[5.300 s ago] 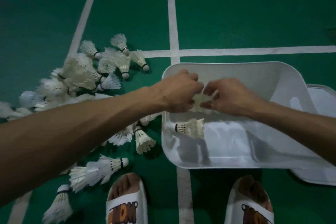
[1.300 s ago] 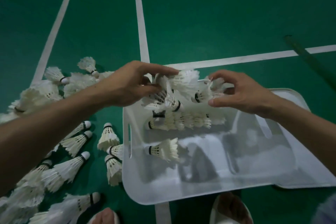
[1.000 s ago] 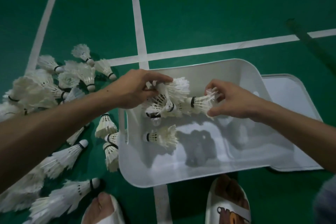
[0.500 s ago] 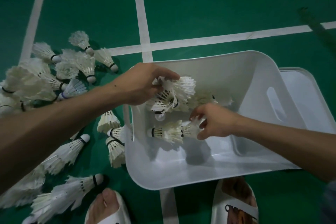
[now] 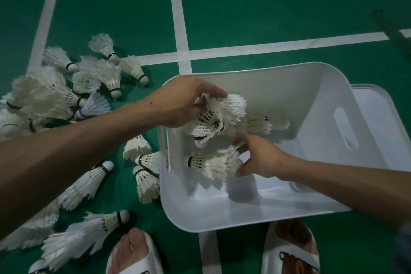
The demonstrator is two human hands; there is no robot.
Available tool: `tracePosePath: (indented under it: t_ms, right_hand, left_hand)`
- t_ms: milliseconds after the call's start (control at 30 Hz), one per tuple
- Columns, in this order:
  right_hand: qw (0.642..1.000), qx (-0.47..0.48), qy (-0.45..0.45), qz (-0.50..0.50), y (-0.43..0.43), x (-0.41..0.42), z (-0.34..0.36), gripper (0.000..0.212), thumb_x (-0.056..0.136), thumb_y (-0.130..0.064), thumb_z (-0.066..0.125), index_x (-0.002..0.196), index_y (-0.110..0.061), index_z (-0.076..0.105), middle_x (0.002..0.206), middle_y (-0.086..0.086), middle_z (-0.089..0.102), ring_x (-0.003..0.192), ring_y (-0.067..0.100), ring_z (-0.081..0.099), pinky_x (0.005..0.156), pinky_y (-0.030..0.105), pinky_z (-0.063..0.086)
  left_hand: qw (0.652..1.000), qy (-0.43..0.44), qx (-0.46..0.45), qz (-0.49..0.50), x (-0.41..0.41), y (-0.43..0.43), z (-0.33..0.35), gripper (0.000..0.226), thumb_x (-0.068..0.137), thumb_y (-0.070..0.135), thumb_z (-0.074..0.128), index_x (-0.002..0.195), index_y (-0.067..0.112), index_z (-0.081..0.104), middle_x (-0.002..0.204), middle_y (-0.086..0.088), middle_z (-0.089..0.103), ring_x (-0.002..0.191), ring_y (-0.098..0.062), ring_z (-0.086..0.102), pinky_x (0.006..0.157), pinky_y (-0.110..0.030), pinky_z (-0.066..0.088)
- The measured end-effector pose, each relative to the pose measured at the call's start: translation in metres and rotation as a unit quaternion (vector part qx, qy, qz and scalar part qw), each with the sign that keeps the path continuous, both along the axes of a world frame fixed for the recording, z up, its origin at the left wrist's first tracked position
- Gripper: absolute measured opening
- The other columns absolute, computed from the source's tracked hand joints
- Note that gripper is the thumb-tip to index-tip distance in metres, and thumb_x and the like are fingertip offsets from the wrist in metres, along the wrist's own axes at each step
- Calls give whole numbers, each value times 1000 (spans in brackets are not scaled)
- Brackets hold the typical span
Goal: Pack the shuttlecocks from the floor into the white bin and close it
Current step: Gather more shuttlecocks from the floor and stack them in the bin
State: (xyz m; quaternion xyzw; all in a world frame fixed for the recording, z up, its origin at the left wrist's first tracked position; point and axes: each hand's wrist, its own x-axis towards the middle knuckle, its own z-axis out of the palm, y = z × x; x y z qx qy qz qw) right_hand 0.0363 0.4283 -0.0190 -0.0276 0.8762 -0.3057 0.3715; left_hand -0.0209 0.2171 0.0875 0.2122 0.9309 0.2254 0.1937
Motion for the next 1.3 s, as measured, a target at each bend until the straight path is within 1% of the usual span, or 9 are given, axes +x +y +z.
tracePosePath:
  t_ms: [233, 367, 467, 600, 700, 767, 933, 1067, 1300]
  right_hand:
    - [999, -35, -5, -15, -14, -2, 7, 85, 64, -17, 88, 133, -29, 42, 105, -4, 56, 100, 15, 58, 62, 19, 45]
    - [999, -33, -15, 0, 0, -5, 17, 83, 61, -29, 90, 129, -30, 42, 109, -3, 62, 98, 13, 62, 73, 31, 58]
    - [1000, -19, 5, -10, 17, -14, 39, 59, 64, -31, 87, 113, -18, 57, 99, -2, 68, 86, 13, 68, 75, 30, 58]
    - [975, -167, 22, -145, 35, -27, 69, 62, 56, -15, 87, 109, -16, 56, 100, 7, 68, 80, 23, 71, 73, 36, 60]
    - [960, -229, 50, -152, 41, -34, 81, 76, 51, -18, 86, 120, -25, 53, 117, -2, 60, 89, 18, 70, 72, 29, 59]
    - [966, -221, 69, -116, 41, -37, 82, 77, 50, -22, 87, 120, -28, 55, 121, -7, 59, 94, 15, 68, 75, 25, 58]
    - [970, -209, 87, -91, 42, -34, 72, 59, 57, -11, 89, 110, -20, 64, 110, -3, 67, 90, 16, 70, 80, 37, 59]
    - [969, -218, 82, -81, 45, -34, 70, 54, 59, -11, 88, 104, -21, 61, 125, -4, 61, 103, 12, 65, 81, 40, 59]
    - [981, -142, 111, -65, 57, -37, 64, 46, 62, -13, 88, 96, -22, 60, 97, -1, 68, 84, 17, 70, 81, 39, 59]
  left_hand:
    - [1000, -2, -12, -10, -3, 2, -3, 49, 91, 10, 61, 130, 38, 56, 127, 10, 61, 87, -2, 54, 81, -18, 41]
    - [1000, -1, -19, -16, -3, 3, -3, 50, 90, 10, 62, 131, 38, 55, 126, 10, 62, 86, -2, 52, 83, -21, 43]
    - [999, -1, -19, -26, -3, 5, -1, 50, 90, 11, 63, 131, 38, 55, 125, 11, 62, 86, -2, 53, 87, -25, 47]
    - [999, 5, -14, -39, 0, 8, 3, 50, 88, 15, 65, 129, 42, 55, 121, 14, 64, 85, -1, 58, 89, -31, 51]
    - [999, 6, 2, -46, 0, 12, 3, 49, 88, 15, 65, 128, 43, 55, 114, 23, 62, 74, 12, 55, 80, -14, 49]
    - [998, -18, 32, -47, 0, 16, 1, 49, 89, 11, 64, 128, 40, 56, 108, 25, 58, 68, 24, 50, 69, 2, 39]
    - [993, -65, 89, -51, 1, 20, -7, 50, 88, 7, 64, 127, 39, 58, 121, 14, 64, 87, 17, 56, 88, -27, 52]
    - [988, -84, 120, -50, 2, 22, -11, 52, 87, 3, 64, 125, 38, 59, 118, 15, 64, 90, 14, 59, 87, -20, 51]
    - [997, -62, 26, -37, 3, 25, -20, 63, 90, 13, 62, 140, 43, 36, 108, 5, 61, 78, 1, 59, 75, -21, 45]
